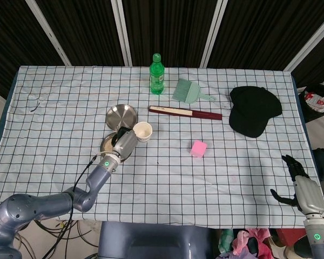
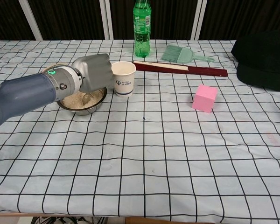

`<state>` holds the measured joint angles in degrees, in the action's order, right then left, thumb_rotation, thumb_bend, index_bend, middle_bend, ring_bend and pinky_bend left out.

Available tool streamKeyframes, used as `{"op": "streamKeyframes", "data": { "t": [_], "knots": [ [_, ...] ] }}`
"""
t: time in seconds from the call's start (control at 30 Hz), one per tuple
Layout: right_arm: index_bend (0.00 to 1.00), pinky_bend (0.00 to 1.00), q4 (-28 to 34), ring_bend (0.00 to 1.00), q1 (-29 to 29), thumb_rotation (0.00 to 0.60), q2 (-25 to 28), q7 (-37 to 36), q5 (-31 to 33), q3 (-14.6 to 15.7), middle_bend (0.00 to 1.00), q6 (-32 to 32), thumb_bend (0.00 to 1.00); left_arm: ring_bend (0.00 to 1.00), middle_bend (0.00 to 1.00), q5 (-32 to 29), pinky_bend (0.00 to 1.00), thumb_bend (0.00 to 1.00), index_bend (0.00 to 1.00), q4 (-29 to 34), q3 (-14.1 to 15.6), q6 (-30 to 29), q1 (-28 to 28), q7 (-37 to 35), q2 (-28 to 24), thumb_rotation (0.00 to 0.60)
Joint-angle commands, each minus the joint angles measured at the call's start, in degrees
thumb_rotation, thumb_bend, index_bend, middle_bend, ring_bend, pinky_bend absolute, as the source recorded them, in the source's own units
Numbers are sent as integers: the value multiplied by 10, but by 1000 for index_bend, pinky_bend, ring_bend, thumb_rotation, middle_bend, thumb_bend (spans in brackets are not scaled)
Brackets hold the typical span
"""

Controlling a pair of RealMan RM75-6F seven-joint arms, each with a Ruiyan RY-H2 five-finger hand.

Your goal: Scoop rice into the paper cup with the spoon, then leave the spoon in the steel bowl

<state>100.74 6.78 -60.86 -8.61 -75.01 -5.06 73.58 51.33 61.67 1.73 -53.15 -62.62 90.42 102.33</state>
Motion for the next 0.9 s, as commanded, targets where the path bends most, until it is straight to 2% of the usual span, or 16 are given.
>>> {"op": "streamKeyframes", "data": {
  "t": [0.03,0.4,0.9],
  "knots": [
    [0,199,0,0,0,600,0,0,0,0,0,0,218,1000,1000,-20,1000,528,806,18,-12,-13,11,-9,-8,600],
    [0,199,0,0,0,600,0,0,1,-1,0,0,219,1000,1000,-37,1000,528,807,45,-24,-46,43,-63,-34,600],
    [0,199,1,0,-1,600,0,0,2,-1,0,1,219,1000,1000,-12,1000,528,807,35,-36,-65,72,-152,-32,600]
  ]
}}
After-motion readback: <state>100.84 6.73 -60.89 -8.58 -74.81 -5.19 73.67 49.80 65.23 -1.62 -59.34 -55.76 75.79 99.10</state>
